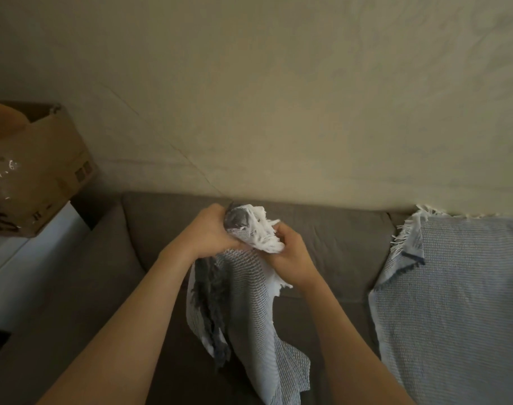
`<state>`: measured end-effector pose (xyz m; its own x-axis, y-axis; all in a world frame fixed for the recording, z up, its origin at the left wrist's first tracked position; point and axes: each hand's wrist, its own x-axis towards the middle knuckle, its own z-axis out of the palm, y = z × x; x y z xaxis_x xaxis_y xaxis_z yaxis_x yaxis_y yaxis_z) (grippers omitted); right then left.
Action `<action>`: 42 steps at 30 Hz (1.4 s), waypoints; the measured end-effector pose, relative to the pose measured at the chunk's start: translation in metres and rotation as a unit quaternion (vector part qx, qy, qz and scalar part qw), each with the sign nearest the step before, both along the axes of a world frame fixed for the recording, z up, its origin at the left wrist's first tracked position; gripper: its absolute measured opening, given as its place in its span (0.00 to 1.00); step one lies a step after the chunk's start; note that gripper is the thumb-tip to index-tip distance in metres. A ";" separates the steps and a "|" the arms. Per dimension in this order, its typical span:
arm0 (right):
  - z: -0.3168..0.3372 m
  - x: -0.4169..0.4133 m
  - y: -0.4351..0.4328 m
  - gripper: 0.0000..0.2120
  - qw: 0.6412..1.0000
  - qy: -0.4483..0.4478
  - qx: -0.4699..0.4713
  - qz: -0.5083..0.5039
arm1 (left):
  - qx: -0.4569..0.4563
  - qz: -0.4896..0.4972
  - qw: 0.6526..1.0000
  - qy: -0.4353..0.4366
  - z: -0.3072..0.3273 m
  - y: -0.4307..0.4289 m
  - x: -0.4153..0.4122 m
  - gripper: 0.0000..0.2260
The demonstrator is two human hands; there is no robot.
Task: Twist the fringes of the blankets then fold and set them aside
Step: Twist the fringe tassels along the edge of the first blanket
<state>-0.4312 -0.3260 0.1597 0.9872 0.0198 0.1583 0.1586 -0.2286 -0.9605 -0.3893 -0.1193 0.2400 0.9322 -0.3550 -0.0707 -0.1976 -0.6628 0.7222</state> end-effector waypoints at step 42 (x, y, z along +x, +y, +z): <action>0.056 0.021 -0.025 0.17 0.950 0.105 -0.284 0.077 | -0.117 -0.066 0.987 0.085 -0.053 -0.028 -0.024 0.52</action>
<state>-0.4098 -0.3510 0.2156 0.9743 0.1898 -0.1214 0.0507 -0.7097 -0.7027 -0.4128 -0.1470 0.1865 0.8583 -0.4978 -0.1248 -0.1334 -0.4512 0.8824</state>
